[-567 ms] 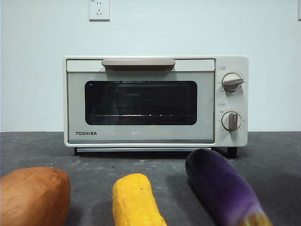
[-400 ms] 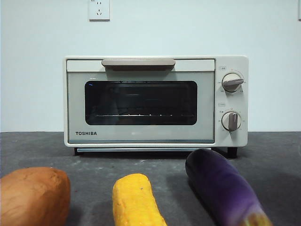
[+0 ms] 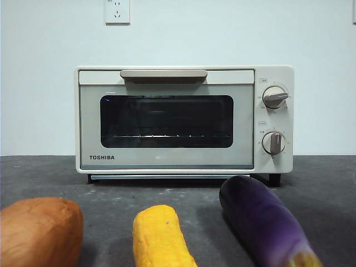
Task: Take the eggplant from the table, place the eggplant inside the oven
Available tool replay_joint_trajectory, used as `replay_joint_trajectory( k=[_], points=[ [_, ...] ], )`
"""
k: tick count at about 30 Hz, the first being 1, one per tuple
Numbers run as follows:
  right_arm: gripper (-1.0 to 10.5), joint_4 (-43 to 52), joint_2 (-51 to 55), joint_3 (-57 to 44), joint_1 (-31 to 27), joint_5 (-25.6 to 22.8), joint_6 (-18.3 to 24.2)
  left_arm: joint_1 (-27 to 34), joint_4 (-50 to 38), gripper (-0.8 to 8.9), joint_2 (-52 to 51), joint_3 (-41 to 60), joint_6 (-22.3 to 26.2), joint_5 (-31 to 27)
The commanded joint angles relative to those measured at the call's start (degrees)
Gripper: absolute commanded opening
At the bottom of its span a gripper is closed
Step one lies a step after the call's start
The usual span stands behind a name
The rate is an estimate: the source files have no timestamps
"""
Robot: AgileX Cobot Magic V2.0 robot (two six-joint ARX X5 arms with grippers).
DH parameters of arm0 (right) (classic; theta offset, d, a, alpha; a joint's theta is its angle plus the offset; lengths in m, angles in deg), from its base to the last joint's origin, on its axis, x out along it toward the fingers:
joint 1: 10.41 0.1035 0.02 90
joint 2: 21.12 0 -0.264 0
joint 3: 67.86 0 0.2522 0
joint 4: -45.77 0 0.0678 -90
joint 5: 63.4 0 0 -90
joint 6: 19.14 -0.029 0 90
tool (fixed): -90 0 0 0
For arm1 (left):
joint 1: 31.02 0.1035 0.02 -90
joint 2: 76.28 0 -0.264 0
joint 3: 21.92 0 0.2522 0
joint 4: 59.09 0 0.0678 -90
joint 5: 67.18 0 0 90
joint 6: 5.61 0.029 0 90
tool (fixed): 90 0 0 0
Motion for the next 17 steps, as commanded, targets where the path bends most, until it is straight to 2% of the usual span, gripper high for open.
replay_joint_trajectory(
  k=[1,7,11,17],
  points=[
    [0.0,-2.7,0.1,2.0,0.1,0.2,-5.3,0.1,-0.4,0.07,0.5,-2.3,-1.2,1.8],
    [0.0,-15.7,-1.3,10.5,0.1,-0.1,-5.2,0.1,3.0,0.07,6.5,-8.3,-1.2,4.9],
    [0.0,-20.0,-4.2,16.9,0.1,-0.1,-4.5,0.1,2.6,0.07,12.1,-13.0,-1.1,5.5],
    [0.0,-26.1,-11.3,26.5,0.1,0.6,-0.3,0.0,2.7,0.07,22.5,-21.3,0.5,11.5]
  ],
)
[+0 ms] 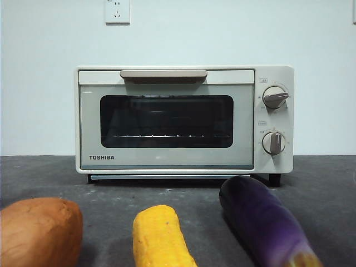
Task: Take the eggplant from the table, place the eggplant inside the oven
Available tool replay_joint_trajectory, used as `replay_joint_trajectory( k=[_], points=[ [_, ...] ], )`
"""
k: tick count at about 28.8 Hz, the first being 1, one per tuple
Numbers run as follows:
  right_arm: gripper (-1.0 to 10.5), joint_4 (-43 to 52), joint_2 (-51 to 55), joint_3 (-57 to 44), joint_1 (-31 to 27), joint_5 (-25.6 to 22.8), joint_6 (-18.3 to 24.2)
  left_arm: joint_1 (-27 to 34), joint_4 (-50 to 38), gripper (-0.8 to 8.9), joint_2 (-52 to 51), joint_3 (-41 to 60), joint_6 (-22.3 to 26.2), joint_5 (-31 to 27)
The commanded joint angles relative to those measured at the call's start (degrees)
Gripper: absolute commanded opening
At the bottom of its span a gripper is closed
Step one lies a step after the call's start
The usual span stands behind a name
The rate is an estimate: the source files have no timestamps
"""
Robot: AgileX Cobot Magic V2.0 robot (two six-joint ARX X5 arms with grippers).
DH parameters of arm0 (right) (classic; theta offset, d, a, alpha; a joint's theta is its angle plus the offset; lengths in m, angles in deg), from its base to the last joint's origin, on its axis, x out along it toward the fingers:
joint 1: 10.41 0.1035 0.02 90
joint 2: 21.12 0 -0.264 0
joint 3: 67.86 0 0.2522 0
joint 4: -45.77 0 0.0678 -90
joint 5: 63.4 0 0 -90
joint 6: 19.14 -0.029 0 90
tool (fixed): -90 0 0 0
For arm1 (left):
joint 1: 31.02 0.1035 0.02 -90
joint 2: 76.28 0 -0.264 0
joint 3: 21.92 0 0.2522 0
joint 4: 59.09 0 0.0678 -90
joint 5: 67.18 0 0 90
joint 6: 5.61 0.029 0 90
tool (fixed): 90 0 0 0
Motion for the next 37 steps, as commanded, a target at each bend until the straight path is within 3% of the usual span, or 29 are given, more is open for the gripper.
replay_joint_trajectory(
  k=[1,7,11,16,18,23,26,30,35,37],
  points=[
    [0.0,-2.3,-3.4,4.3,0.1,0.2,3.3,0.0,-0.5,0.07,4.9,-4.0,1.9,3.7],
    [0.0,-11.0,-10.8,12.6,0.2,3.8,7.5,-0.1,0.3,0.07,15.7,-11.6,4.4,12.7],
    [0.0,-18.1,-15.7,17.6,0.3,10.1,9.7,-1.4,1.2,0.07,22.1,-17.2,4.6,18.7],
    [0.2,-24.8,-20.8,22.0,0.7,18.0,12.9,-5.0,3.2,0.07,27.3,-23.8,7.6,19.6],
    [0.8,-26.2,-22.5,23.0,1.7,18.3,12.7,-6.6,2.9,0.07,28.6,-25.4,7.9,19.5],
    [3.7,-26.4,-25.4,23.1,5.5,18.8,12.2,-8.9,2.8,0.07,30.6,-26.8,9.2,19.1],
    [3.9,-27.3,-27.3,23.1,9.4,19.3,11.2,-9.5,2.8,0.07,31.5,-26.8,9.2,18.7],
    [3.9,-29.3,-32.1,23.1,18.2,17.2,7.0,-9.5,2.7,0.07,32.3,-26.8,9.6,18.6],
    [3.9,-29.4,-44.0,23.1,36.8,1.6,-1.6,-9.5,2.8,0.07,32.3,-26.8,11.0,18.4],
    [3.9,-28.6,-49.7,23.1,41.7,-2.8,-5.1,-9.5,2.8,0.07,32.3,-26.8,11.4,18.4]
  ],
)
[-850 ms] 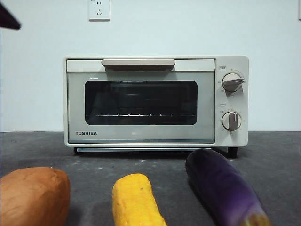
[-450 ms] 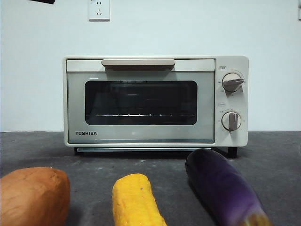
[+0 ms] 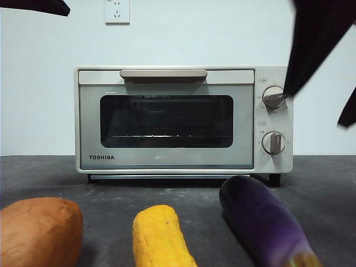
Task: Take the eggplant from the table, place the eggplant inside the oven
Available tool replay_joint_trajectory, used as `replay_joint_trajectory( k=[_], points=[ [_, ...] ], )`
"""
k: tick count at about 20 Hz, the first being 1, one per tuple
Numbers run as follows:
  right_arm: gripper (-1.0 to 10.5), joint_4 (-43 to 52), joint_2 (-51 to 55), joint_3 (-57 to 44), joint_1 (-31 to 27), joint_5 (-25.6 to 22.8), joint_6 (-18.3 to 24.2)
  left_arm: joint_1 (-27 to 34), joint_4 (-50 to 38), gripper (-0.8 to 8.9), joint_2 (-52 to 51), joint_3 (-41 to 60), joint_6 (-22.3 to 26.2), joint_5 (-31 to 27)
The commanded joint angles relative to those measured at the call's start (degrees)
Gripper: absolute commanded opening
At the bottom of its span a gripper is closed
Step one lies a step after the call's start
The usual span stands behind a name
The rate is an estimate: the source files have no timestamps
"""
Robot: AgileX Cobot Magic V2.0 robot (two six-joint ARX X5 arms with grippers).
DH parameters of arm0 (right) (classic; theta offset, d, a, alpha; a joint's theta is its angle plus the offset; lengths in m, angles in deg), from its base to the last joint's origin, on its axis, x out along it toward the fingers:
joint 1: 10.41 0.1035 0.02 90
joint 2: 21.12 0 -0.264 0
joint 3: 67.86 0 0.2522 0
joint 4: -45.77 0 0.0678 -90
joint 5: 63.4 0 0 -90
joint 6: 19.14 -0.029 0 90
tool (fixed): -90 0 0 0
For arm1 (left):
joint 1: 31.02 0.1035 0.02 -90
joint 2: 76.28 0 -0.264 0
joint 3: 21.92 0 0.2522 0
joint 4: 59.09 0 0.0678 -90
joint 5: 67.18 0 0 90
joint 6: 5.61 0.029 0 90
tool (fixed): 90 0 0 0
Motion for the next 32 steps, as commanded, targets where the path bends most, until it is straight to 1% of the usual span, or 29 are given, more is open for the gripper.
replay_joint_trajectory(
  k=[1,2,3,8,11,13,14,15,19,21,23,24,27,28,30,31,32],
  points=[
    [3.9,1.5,-6.3,0.9,4.3,-4.0,-5.8,-0.3,-0.5,0.07,0.4,-1.2,1.5,-0.2],
    [3.9,2.8,-9.1,0.9,5.5,-6.1,-6.7,-0.3,-0.5,0.07,0.4,-1.2,1.7,-0.2],
    [3.9,4.1,-11.0,0.9,5.9,-6.5,-6.9,-0.3,-0.5,0.07,0.4,-1.2,1.7,-0.2],
    [3.9,13.0,-19.5,0.9,6.0,-6.0,-6.9,-0.3,-0.5,0.07,0.4,-1.2,1.7,-0.2],
    [3.9,16.1,-22.8,0.9,6.0,-4.7,-7.0,-0.3,-0.5,0.07,0.4,-1.2,1.7,-0.2],
    [3.9,17.1,-24.4,0.9,6.0,-4.7,-7.0,-0.3,-0.4,0.07,0.4,-1.2,1.7,-0.2],
    [3.7,17.3,-24.9,0.9,6.0,-4.9,-7.1,-0.3,-0.4,0.07,0.4,-1.2,1.7,-0.2],
    [3.3,17.3,-25.4,0.9,6.0,-6.0,-7.3,-0.3,-0.4,0.07,0.4,-1.2,1.7,-0.2],
    [1.5,17.1,-25.4,0.9,6.0,-6.6,-7.7,-0.3,-0.3,0.07,0.4,-1.2,1.7,-0.2],
    [1.1,17.1,-25.0,1.0,6.0,-6.4,-7.7,-0.3,-0.3,0.07,0.4,-1.2,1.6,-0.2],
    [1.1,15.8,-22.2,1.6,6.0,-6.5,-7.6,-0.5,-0.7,0.07,0.4,-1.2,1.3,-0.2],
    [1.1,14.9,-19.4,2.1,6.0,-6.4,-6.9,-0.9,-0.9,0.07,0.5,-1.2,0.5,-0.3],
    [1.1,11.2,-9.7,2.6,6.0,-6.5,-4.8,-3.1,-0.6,0.07,2.8,-3.3,0.5,-1.7],
    [1.1,10.0,-6.0,2.7,5.9,-7.3,-4.3,-4.0,-0.5,0.07,4.5,-4.5,0.5,-1.7],
    [1.1,8.0,1.2,2.7,5.9,-10.5,-3.6,-6.1,-0.5,0.07,8.9,-7.2,0.6,-1.7],
    [1.1,7.3,4.6,2.7,5.9,-12.4,-3.3,-7.4,-0.5,0.07,11.5,-8.9,1.0,-2.6],
    [1.1,6.4,7.6,2.7,5.9,-14.5,-2.2,-8.6,0.0,0.07,14.1,-10.9,1.7,-4.5]
  ],
)
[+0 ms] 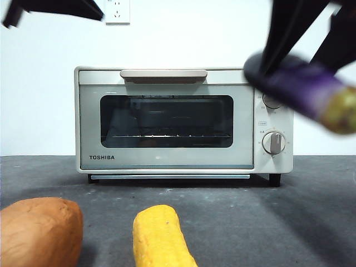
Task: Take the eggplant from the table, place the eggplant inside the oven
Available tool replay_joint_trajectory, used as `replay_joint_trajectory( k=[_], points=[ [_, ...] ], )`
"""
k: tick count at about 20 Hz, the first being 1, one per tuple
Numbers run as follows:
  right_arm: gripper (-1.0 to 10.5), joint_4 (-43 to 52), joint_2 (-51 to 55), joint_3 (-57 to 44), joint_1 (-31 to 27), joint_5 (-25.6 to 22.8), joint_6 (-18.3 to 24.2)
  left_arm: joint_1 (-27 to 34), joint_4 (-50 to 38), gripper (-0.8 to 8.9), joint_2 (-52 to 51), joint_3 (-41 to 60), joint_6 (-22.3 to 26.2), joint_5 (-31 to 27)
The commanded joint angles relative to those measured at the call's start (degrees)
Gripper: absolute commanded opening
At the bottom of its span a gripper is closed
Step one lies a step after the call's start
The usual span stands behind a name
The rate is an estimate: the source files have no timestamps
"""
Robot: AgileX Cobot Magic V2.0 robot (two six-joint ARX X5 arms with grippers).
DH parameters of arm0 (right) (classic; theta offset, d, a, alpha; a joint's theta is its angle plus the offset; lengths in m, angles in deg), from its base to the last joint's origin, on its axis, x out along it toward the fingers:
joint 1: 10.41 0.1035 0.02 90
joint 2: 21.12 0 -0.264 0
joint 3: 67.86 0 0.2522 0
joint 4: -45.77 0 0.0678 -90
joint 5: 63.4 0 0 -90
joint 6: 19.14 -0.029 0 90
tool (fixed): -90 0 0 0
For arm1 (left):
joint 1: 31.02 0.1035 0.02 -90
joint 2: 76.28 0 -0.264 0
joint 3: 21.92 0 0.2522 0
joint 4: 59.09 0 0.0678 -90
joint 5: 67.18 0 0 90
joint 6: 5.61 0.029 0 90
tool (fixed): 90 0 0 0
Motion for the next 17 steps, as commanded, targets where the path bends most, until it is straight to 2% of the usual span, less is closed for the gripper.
replay_joint_trajectory(
  k=[1,5,7,11,17],
  points=[
    [1.1,-1.9,5.0,0.9,0.5,-4.1,2.6,-2.4,0.7,0.07,5.5,-5.2,2.2,-3.5],
    [1.1,-7.1,13.2,0.9,0.5,-10.0,2.6,-5.7,8.4,0.07,15.5,-15.4,8.9,-7.8],
    [1.1,-8.3,16.9,0.9,0.5,-10.4,2.6,-6.8,11.3,0.07,20.2,-20.4,11.2,-9.5],
    [1.1,-8.6,22.5,0.9,0.5,-11.5,2.5,-8.2,11.4,0.07,26.3,-25.2,13.1,-11.2],
    [1.1,-8.7,25.9,0.9,0.5,-11.8,2.3,-9.9,13.6,0.07,29.6,-25.4,14.2,-12.0]
  ],
)
